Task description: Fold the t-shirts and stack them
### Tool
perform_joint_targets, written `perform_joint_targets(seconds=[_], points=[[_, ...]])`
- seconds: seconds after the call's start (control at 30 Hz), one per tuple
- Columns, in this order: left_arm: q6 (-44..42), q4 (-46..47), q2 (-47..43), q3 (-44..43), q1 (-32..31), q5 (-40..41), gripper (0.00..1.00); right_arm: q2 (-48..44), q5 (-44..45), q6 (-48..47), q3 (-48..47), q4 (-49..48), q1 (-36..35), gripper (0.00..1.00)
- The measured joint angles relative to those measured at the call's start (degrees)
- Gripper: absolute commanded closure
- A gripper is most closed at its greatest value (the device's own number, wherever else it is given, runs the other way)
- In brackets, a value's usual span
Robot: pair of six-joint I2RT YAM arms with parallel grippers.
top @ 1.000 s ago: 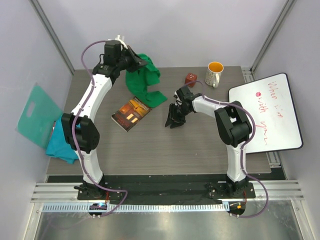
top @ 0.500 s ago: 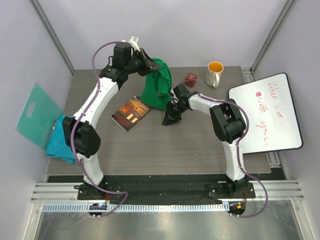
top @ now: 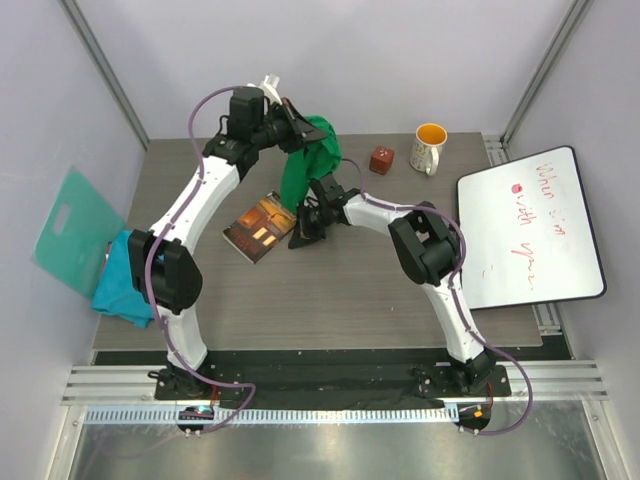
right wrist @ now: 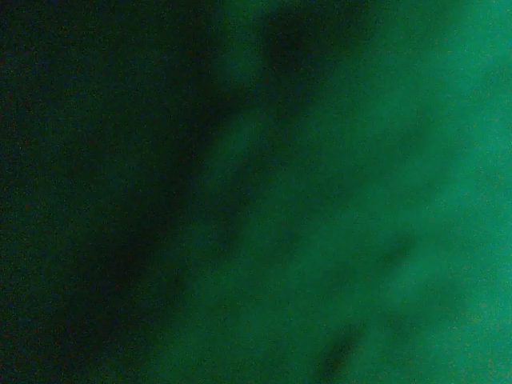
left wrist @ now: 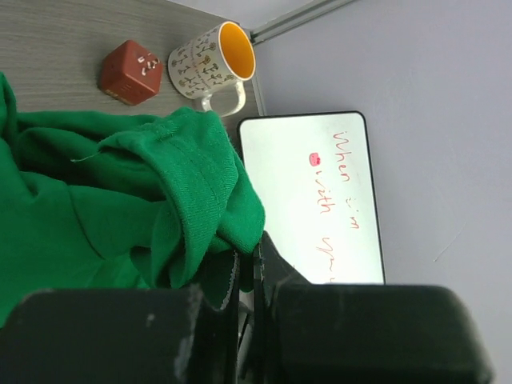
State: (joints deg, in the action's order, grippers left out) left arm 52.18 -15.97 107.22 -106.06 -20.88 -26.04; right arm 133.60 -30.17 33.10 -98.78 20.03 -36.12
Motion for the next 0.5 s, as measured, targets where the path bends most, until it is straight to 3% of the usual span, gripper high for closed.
perform_joint_targets(seconds=[0.2,0.5], points=[[0.8,0.3,2.8,-4.6,2.6,-0.1,1.00,2.6,0.5,1.1,-2.4,-5.8,-2.6,0.99],[9.2,4.2,24.1,-27.8,5.0,-2.9,1.00,-1.2,6.6,-1.0,3.7,-10.8,-4.7,0.99]])
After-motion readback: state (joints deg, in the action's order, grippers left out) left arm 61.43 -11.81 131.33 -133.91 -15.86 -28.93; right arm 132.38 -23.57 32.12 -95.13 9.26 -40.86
